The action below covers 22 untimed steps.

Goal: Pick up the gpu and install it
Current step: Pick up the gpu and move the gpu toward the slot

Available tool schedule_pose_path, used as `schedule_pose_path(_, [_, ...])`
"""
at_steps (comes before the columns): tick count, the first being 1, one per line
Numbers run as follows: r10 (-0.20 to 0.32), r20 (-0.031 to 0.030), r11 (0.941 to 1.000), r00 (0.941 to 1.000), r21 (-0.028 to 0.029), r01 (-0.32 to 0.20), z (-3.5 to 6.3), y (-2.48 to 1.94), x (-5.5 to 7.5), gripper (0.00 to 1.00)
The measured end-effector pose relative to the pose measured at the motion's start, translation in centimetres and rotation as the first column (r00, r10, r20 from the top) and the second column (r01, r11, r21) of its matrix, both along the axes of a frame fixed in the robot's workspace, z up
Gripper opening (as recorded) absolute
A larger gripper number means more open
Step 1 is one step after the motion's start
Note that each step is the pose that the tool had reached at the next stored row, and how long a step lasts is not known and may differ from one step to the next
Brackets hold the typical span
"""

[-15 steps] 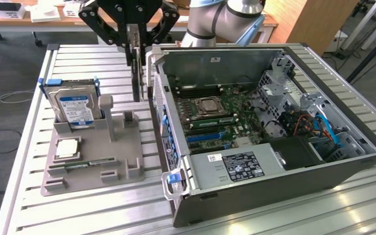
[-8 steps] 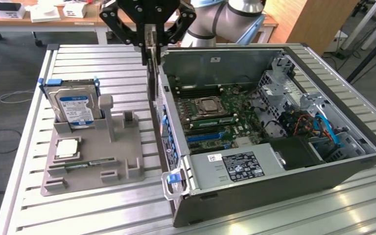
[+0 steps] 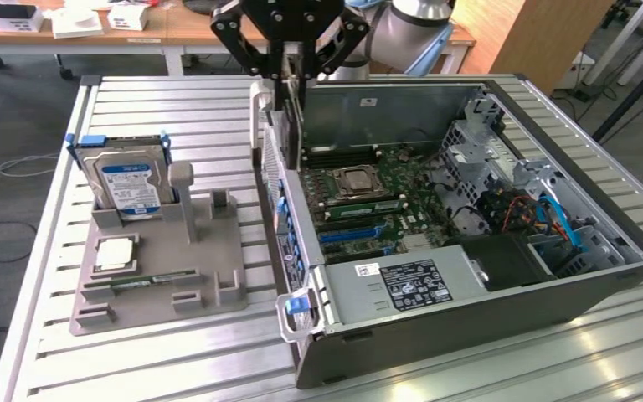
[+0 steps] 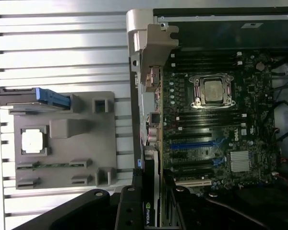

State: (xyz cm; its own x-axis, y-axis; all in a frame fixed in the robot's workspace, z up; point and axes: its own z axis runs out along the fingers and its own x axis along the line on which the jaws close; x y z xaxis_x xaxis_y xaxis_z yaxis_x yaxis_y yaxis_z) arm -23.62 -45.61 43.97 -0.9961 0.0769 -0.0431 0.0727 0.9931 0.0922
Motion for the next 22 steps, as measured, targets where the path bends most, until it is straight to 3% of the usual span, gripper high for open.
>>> schedule_pose_path(22, [0.000,0.0000,1.0000,1.0000,0.0000,0.000,0.00,0.00,8.9,0.27])
